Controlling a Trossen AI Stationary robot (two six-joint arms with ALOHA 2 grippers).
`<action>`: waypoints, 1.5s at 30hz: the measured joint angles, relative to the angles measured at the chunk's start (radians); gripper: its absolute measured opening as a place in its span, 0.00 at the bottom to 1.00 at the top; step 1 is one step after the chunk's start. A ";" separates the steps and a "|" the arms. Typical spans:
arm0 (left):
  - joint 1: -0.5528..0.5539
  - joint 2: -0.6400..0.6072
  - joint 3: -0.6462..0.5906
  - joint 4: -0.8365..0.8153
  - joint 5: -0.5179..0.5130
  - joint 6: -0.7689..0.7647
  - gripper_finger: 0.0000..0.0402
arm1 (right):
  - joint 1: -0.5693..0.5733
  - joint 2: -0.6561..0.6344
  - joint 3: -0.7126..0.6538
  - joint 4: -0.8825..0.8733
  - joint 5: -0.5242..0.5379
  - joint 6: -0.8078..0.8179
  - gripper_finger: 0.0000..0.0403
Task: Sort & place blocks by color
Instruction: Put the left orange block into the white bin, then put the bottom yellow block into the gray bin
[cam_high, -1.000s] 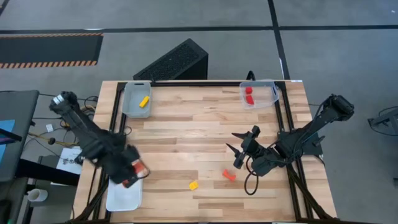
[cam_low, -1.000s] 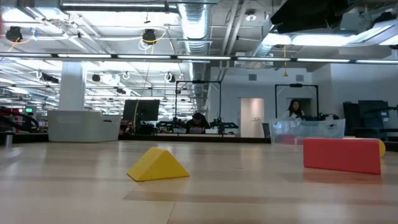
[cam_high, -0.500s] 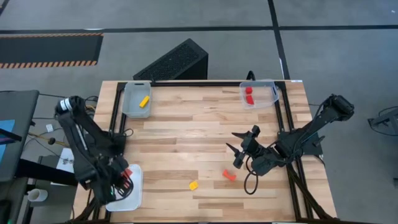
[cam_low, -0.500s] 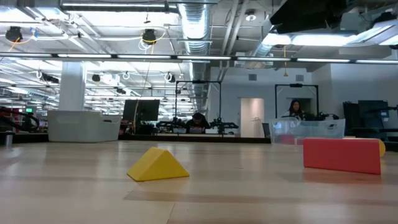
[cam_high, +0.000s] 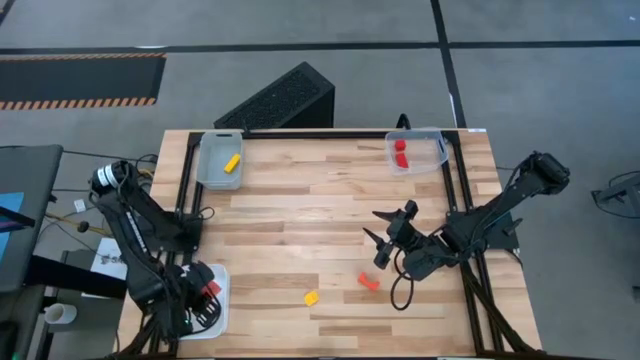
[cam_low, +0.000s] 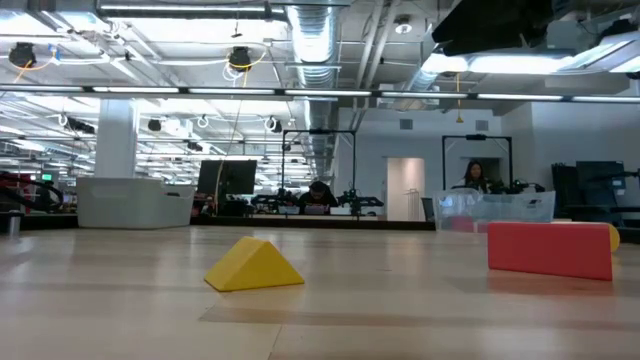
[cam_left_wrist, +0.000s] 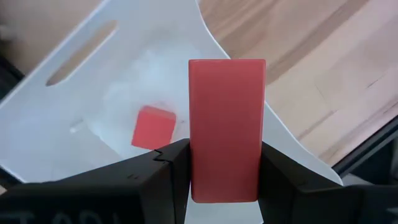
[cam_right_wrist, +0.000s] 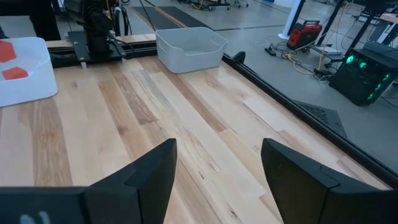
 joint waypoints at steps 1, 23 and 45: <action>0.000 -0.003 -0.014 0.023 0.001 -0.007 0.29 | 0.000 0.000 0.000 0.000 0.000 -0.001 0.65; 0.000 -0.005 -0.265 0.364 0.132 0.043 0.33 | -0.001 0.000 0.000 0.000 0.000 -0.001 0.65; 0.030 -0.203 -0.209 0.322 -0.069 0.227 0.59 | -0.001 0.000 0.000 0.000 -0.004 -0.001 0.65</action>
